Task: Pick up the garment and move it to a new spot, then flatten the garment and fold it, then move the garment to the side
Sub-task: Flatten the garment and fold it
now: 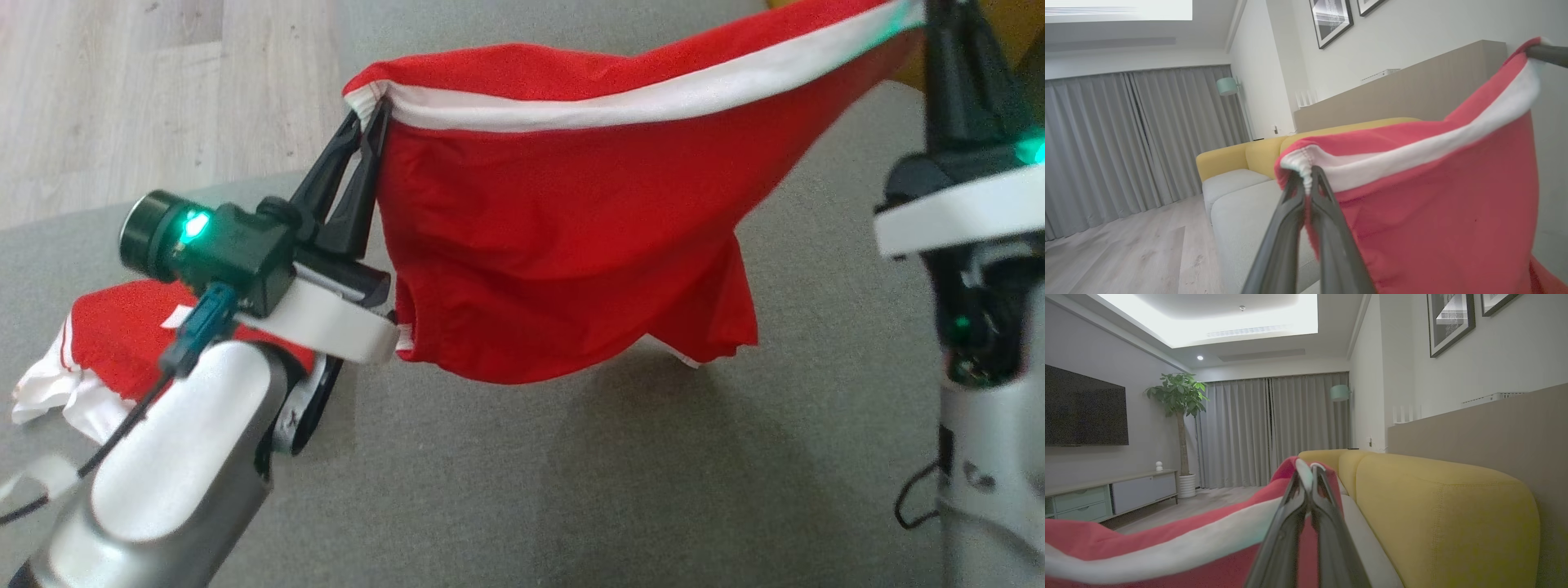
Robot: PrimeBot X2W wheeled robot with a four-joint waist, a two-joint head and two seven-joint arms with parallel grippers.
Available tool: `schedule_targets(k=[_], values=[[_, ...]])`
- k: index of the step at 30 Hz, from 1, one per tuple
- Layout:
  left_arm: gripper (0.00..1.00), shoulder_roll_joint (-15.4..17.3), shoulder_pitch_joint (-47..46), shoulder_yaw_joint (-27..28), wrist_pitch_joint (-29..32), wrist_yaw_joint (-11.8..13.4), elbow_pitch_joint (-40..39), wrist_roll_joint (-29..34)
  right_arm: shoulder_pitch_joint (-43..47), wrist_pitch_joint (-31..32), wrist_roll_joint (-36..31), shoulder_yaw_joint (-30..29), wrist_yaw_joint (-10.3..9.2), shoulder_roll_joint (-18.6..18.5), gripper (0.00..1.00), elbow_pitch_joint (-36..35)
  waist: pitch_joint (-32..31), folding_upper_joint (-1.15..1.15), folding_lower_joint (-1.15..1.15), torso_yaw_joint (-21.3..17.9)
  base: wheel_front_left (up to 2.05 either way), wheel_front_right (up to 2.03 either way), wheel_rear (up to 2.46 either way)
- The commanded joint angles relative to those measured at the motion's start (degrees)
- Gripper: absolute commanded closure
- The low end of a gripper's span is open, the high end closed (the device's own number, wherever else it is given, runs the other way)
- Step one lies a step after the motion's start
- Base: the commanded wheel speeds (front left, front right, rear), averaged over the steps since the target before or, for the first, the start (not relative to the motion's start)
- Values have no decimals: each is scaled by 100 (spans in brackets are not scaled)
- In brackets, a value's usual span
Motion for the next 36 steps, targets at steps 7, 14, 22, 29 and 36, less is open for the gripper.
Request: schedule_targets(k=[7, 14, 22, 29, 36], values=[[100, 458, -383, 301, 604, 184, -856, -14, -68, 656, -256, -154, -4, 116, 100, -924, 444, 0, 1, -34, 0, 0, 0], [100, 386, -1635, 441, 782, -446, 186, -239, -1518, 611, -257, -201, -4, 150, 100, 430, 1454, 0, 1, -204, 0, 0, 0], [100, -141, -3999, 664, -179, -1040, 2435, 23, -4488, -1136, -649, -470, -4, -34, 100, 3446, 2280, 0, 1, -261, 0, 0, 0], [100, -653, -4069, 425, -983, -1425, 3505, -9, -4589, -1778, -963, -553, -4, -193, 100, 5025, 2340, 0, 1, -127, 0, 0, 0], [100, -900, -3210, 54, -1216, -1660, 3994, -138, -3930, -1388, -855, -52, -4, -586, 100, 6137, 2219, 0, 1, 29, 0, 0, 0]])
